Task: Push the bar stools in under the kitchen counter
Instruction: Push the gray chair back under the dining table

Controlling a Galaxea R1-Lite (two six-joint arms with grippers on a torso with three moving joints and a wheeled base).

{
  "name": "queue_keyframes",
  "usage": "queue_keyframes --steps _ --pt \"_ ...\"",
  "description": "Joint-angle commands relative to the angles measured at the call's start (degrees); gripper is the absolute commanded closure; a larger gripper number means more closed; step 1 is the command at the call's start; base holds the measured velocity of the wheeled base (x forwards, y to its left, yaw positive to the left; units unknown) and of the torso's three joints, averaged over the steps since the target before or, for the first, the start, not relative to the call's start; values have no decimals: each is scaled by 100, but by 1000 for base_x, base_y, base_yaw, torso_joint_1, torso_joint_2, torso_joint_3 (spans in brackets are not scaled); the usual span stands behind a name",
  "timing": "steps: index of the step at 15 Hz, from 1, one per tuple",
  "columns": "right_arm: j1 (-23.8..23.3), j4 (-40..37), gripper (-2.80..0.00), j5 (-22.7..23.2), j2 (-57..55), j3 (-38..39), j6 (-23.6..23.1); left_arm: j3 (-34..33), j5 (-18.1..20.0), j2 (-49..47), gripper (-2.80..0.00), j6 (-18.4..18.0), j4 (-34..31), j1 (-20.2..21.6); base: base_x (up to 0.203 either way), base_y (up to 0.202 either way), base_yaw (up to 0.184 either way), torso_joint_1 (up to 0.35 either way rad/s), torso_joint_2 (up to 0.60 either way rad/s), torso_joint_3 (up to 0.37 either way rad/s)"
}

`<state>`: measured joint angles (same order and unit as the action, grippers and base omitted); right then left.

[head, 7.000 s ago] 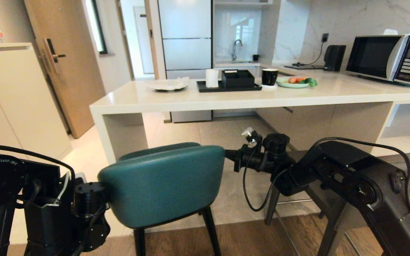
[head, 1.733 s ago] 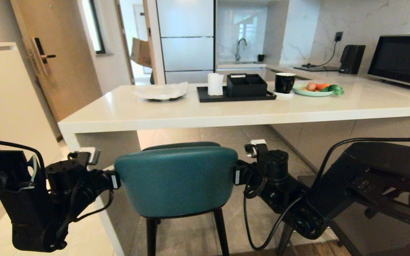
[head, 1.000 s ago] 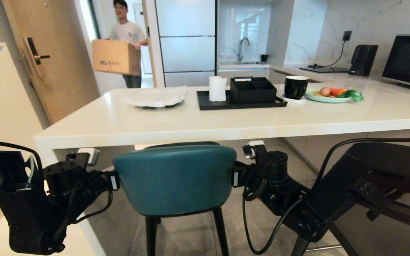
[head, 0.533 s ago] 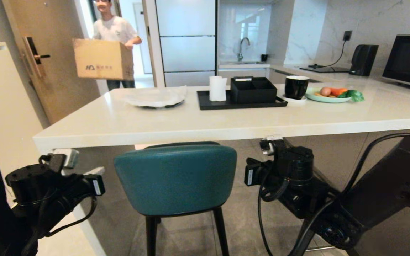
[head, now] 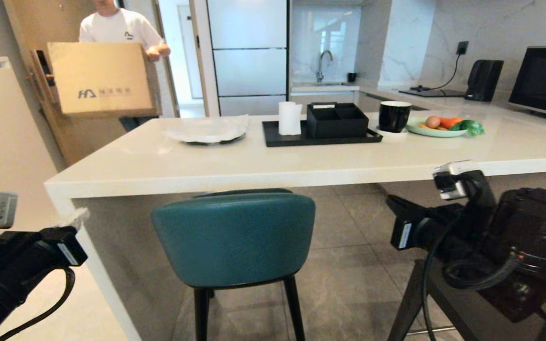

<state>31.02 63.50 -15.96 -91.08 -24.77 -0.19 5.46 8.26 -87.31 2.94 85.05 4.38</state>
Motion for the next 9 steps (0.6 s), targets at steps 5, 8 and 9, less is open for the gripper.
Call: queue_keyframes --steps 5,8,9 --pt "-1387 -3147 0 -91 3582 -547 -320 1043 306 3879 0 46 -4238 -100 0 0 0 0 0 0" --pt "-2322 -4288 0 -109 4749 -838 -361 2038 970 5327 0 130 -6860 -157 0 0 0 0 0 0" --pt "-2487 -4695 0 -105 5128 -880 -378 2268 1141 5689 0 145 -7270 -183 0 0 0 0 0 0"
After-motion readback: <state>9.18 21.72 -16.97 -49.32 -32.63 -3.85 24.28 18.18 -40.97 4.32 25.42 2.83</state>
